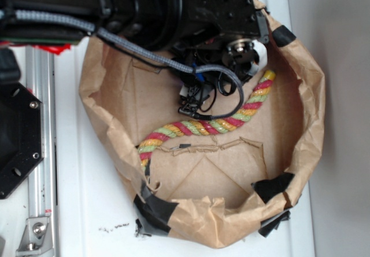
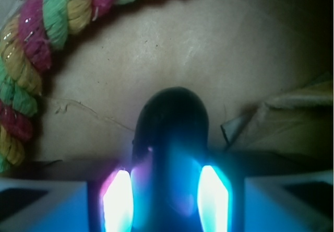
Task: Grab the plastic pickle.
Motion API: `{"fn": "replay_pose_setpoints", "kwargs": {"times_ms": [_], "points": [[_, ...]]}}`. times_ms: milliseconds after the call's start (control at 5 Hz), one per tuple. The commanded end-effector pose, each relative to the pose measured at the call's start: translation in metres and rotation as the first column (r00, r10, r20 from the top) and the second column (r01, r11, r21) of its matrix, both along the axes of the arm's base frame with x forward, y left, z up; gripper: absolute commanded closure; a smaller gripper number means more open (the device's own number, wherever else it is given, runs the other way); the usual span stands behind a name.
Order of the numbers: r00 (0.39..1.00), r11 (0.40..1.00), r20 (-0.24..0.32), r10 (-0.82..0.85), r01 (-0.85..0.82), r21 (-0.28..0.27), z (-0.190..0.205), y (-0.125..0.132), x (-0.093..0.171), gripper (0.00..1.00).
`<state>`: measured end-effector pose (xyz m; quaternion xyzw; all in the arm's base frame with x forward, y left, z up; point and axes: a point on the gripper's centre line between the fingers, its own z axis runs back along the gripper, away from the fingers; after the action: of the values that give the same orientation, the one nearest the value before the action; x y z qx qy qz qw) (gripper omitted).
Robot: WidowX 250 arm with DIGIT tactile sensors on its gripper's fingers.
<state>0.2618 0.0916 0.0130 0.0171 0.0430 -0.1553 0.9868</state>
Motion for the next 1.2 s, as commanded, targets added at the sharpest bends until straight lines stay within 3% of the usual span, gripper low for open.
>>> {"fn": "replay_pose_setpoints", "kwargs": {"times_ms": [0, 200, 400, 600, 800, 1000], "points": [[1.000, 0.999, 0.013, 0.009, -0.010, 0.045, 0.052, -0.039, -0.007, 1.00], [0.982, 0.983, -0.063, 0.176, -0.172, 0.066, 0.081, -0.051, -0.003, 1.00], [0.896, 0.915, -0.187, 0.403, -0.402, 0.045, 0.087, -0.074, -0.002, 1.00], [0.838, 0.843, -0.092, 0.538, -0.537, 0.038, 0.093, -0.086, -0.005, 1.00], [0.843, 0.842, -0.028, 0.538, -0.538, -0.024, 0.094, -0.085, -0.002, 1.00], [0.844, 0.843, 0.005, 0.536, -0.535, -0.050, 0.095, -0.082, 0.000, 1.00]]}}
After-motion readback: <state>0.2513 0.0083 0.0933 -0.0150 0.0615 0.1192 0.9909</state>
